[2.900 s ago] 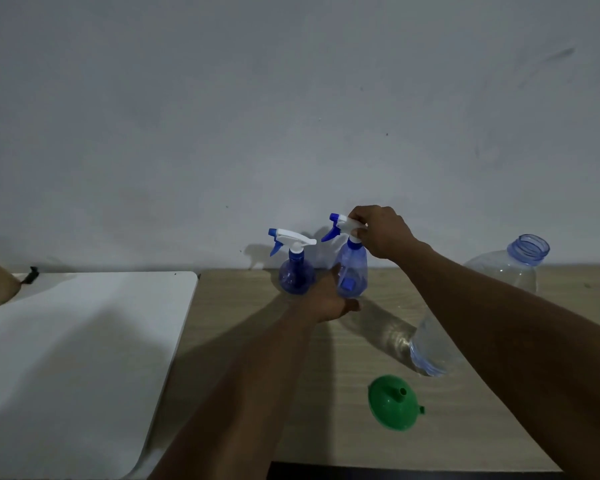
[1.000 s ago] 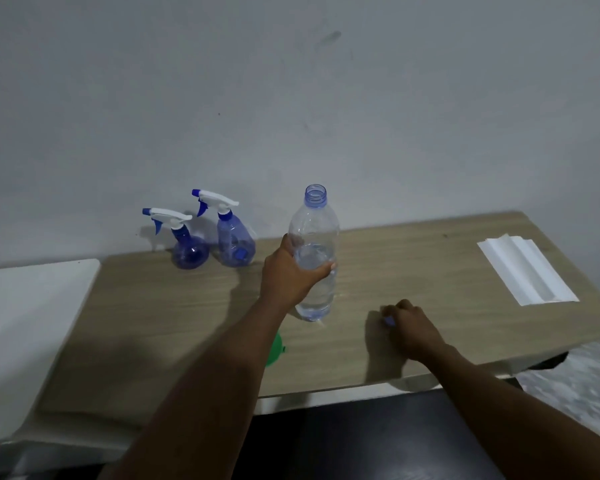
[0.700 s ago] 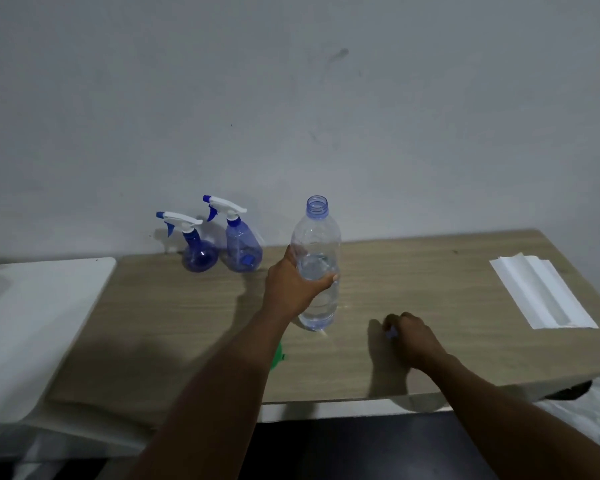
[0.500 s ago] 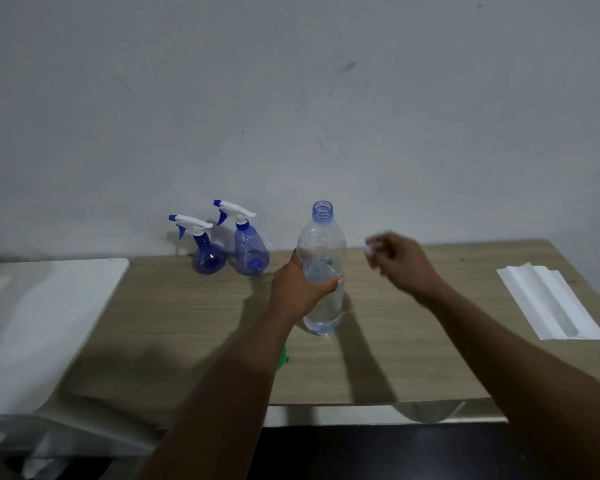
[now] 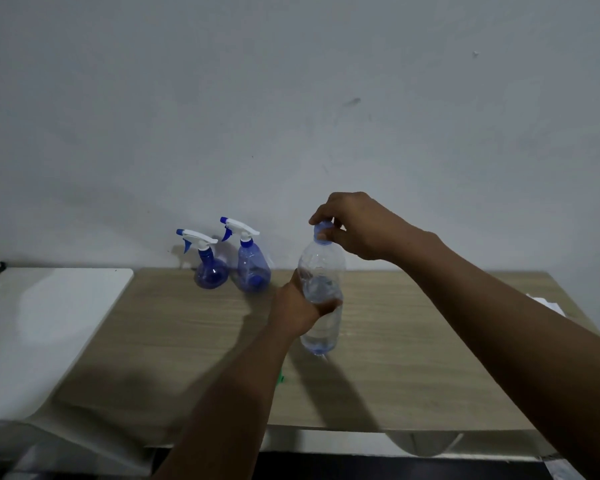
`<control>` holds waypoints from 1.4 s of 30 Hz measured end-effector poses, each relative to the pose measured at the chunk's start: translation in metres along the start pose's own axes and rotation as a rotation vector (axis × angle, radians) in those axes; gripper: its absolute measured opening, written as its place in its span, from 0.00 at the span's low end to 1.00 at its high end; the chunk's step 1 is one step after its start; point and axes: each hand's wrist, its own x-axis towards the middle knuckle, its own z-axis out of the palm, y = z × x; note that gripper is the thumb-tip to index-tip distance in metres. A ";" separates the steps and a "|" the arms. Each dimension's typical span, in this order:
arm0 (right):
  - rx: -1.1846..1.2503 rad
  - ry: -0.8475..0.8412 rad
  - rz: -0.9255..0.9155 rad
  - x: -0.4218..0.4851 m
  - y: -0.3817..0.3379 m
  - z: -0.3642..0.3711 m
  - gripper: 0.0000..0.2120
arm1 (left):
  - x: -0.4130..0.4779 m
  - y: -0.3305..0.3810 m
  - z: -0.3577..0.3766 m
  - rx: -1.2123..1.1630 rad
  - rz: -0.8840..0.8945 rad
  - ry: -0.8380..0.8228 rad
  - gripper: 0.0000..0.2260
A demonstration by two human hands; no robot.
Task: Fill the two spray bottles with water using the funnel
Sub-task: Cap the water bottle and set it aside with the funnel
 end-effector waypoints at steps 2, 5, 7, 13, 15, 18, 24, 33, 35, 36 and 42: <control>-0.098 -0.032 -0.012 0.005 -0.005 -0.002 0.12 | 0.000 0.000 0.001 0.039 0.011 -0.002 0.40; -0.273 -0.038 0.005 0.014 -0.012 0.000 0.14 | -0.001 0.001 0.000 0.054 0.017 0.002 0.41; -0.308 -0.042 0.016 0.017 -0.013 0.002 0.16 | 0.000 0.001 0.000 0.056 0.021 -0.005 0.41; -0.362 -0.067 0.026 0.016 -0.013 0.004 0.19 | 0.002 0.002 0.001 0.119 0.024 -0.029 0.41; -0.295 -0.110 0.020 0.014 -0.009 0.003 0.20 | 0.002 0.003 0.002 0.115 0.021 -0.016 0.39; -0.271 -0.112 -0.010 0.013 -0.003 0.003 0.18 | 0.003 0.002 0.003 0.127 0.011 -0.013 0.39; -0.361 -0.086 -0.023 0.016 -0.005 0.008 0.19 | 0.006 0.003 0.004 0.156 0.022 -0.035 0.39; -0.557 0.048 0.035 0.013 -0.013 0.019 0.27 | 0.004 0.002 0.006 0.112 0.018 -0.034 0.38; -0.594 0.103 0.079 0.015 -0.012 0.022 0.28 | 0.005 0.001 0.007 0.104 0.013 -0.039 0.38; -0.612 0.109 0.105 0.016 -0.013 0.022 0.28 | 0.004 0.001 0.007 0.096 0.013 -0.039 0.38; -0.562 0.030 -0.048 0.018 0.002 0.012 0.31 | 0.007 -0.002 0.010 0.082 0.005 -0.009 0.37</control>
